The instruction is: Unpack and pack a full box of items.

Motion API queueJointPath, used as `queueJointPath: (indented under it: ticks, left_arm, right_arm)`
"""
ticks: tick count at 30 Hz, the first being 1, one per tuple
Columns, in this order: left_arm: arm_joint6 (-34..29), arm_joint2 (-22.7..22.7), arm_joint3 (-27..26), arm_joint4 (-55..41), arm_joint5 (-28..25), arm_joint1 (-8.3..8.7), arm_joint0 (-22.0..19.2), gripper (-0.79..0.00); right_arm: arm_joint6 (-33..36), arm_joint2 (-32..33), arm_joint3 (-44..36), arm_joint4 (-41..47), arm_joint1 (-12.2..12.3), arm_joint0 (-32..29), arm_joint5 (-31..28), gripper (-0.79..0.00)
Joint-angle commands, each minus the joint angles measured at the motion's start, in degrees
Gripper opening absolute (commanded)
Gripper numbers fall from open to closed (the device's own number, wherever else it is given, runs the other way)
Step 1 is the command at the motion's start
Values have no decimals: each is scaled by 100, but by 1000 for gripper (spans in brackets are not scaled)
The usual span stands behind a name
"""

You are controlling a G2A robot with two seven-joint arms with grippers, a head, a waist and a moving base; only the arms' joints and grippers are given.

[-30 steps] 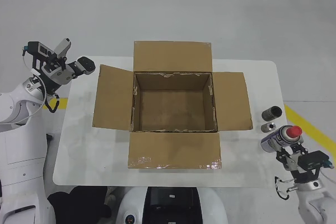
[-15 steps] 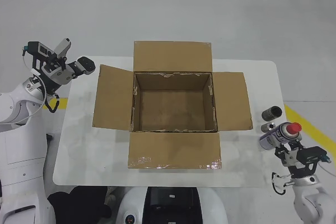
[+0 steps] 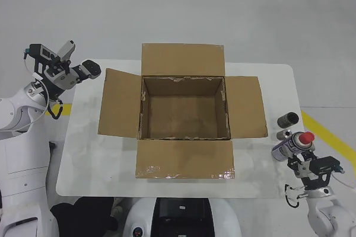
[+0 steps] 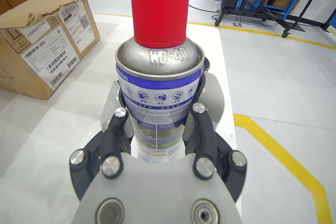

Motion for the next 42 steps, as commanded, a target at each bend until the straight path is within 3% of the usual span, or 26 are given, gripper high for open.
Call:
queueJointPath:
  ticks: [1, 10, 25, 42]
  left_arm:
    - [0, 0, 0, 0, 0, 0, 0, 0]
    - [0, 0, 0, 0, 0, 0, 0, 0]
    - [0, 0, 0, 0, 0, 0, 0, 0]
    - [0, 0, 0, 0, 0, 0, 0, 0]
  right_arm:
    - [-1, -25, 1, 38, -2, -8, 13, 0]
    - [-10, 21, -77, 158, 6, -133, 62, 0]
    - [272, 181, -700, 390, -14, -1006, 16, 0]
    - [649, -14, -557, 736, 7, -426, 38, 0]
